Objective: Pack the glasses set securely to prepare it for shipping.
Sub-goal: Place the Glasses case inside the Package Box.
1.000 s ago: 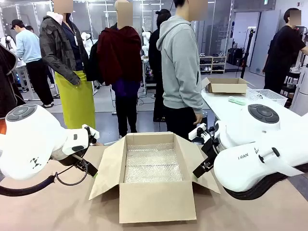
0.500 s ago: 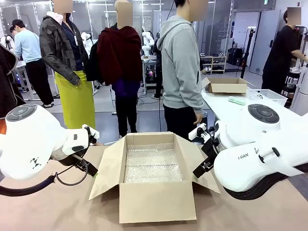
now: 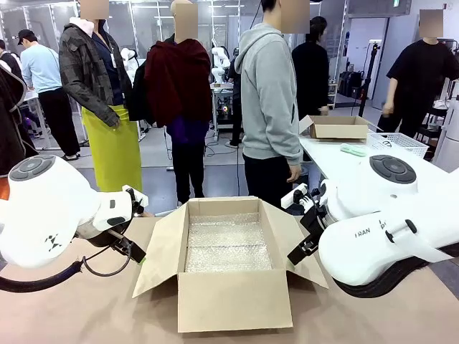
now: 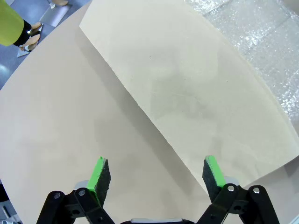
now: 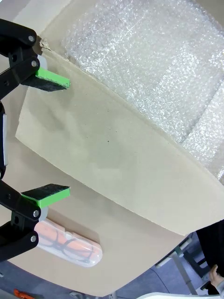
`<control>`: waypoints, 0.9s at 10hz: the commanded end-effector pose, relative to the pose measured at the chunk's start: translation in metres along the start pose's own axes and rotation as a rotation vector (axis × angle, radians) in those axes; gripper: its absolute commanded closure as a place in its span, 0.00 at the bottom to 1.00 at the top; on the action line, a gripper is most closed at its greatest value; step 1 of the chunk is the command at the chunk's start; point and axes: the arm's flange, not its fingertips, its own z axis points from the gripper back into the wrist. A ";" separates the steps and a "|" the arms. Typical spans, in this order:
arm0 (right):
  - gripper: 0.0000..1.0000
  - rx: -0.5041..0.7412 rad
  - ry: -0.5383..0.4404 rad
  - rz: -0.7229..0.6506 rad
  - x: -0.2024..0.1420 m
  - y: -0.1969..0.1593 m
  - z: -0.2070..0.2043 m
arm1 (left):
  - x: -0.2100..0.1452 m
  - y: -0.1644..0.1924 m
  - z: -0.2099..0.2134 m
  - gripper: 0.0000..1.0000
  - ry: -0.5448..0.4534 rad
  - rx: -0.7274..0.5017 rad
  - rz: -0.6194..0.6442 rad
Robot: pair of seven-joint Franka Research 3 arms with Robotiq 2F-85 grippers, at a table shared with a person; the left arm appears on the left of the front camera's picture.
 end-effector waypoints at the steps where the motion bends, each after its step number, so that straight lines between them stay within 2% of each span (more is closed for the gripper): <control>1: 0.00 -0.038 0.003 -0.042 0.008 -0.014 0.008 | 0.012 -0.001 0.018 0.00 -0.020 0.023 -0.019; 3: 0.00 -0.093 0.042 -0.104 0.011 -0.040 0.030 | 0.029 0.002 0.051 0.00 -0.040 0.010 -0.006; 5: 0.00 -0.089 0.070 -0.203 0.011 -0.072 0.053 | 0.043 0.007 0.098 0.00 -0.087 -0.089 -0.027; 6: 0.00 -0.075 0.122 -0.338 0.018 -0.111 0.061 | 0.050 0.011 0.152 0.00 -0.144 -0.190 -0.067; 8: 0.00 -0.080 0.131 -0.357 0.020 -0.116 0.058 | 0.049 0.010 0.160 0.00 -0.156 -0.216 -0.073; 9: 0.00 -0.084 0.157 -0.393 0.024 -0.127 0.055 | 0.046 0.009 0.176 0.00 -0.189 -0.258 -0.117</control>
